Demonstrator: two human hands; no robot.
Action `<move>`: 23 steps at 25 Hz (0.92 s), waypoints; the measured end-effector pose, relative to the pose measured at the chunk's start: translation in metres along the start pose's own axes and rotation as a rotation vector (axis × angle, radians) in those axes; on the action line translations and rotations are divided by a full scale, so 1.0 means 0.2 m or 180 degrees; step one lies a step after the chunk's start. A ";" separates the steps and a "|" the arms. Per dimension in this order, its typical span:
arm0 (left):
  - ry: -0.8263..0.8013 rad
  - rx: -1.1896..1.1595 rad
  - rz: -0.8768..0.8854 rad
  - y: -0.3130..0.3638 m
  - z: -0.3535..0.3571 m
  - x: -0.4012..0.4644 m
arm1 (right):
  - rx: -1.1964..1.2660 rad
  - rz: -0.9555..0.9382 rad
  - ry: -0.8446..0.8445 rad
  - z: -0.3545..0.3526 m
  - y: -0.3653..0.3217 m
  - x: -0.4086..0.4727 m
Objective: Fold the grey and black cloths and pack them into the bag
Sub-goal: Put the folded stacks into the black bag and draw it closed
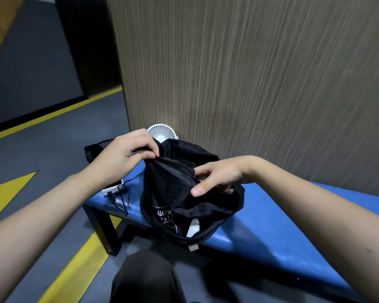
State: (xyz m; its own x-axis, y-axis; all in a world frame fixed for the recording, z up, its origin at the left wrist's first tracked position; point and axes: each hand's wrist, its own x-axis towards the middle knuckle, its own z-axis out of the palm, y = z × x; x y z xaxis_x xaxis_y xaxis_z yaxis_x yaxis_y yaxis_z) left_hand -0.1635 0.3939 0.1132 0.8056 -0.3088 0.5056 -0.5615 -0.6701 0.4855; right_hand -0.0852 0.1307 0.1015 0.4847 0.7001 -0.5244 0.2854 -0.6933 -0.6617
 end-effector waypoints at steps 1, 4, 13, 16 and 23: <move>0.0012 -0.0025 -0.0006 0.00 0.00 0.00 | 0.0019 0.0029 0.0062 -0.02 0.01 -0.01; 0.0070 -0.0041 0.0010 0.01 -0.01 0.01 | 0.0160 -0.0138 0.0533 -0.08 0.01 -0.10; 0.0230 0.0027 0.0020 0.06 -0.02 0.04 | -0.2611 -0.0181 0.2613 -0.24 -0.09 -0.34; 0.0281 0.0081 -0.0064 0.08 -0.01 0.04 | -0.2686 -0.0257 0.2871 -0.26 -0.06 -0.39; -0.0083 0.0312 -0.0336 0.13 0.05 0.06 | -0.2131 -0.0418 0.2806 -0.20 0.04 -0.37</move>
State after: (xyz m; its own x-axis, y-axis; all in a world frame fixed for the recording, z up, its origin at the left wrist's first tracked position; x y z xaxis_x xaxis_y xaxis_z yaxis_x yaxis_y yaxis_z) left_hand -0.1660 0.3660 0.1252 0.8646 -0.2496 0.4360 -0.4532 -0.7622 0.4623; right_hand -0.0866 0.0667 0.1570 0.7596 0.5925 0.2683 0.6369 -0.7612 -0.1223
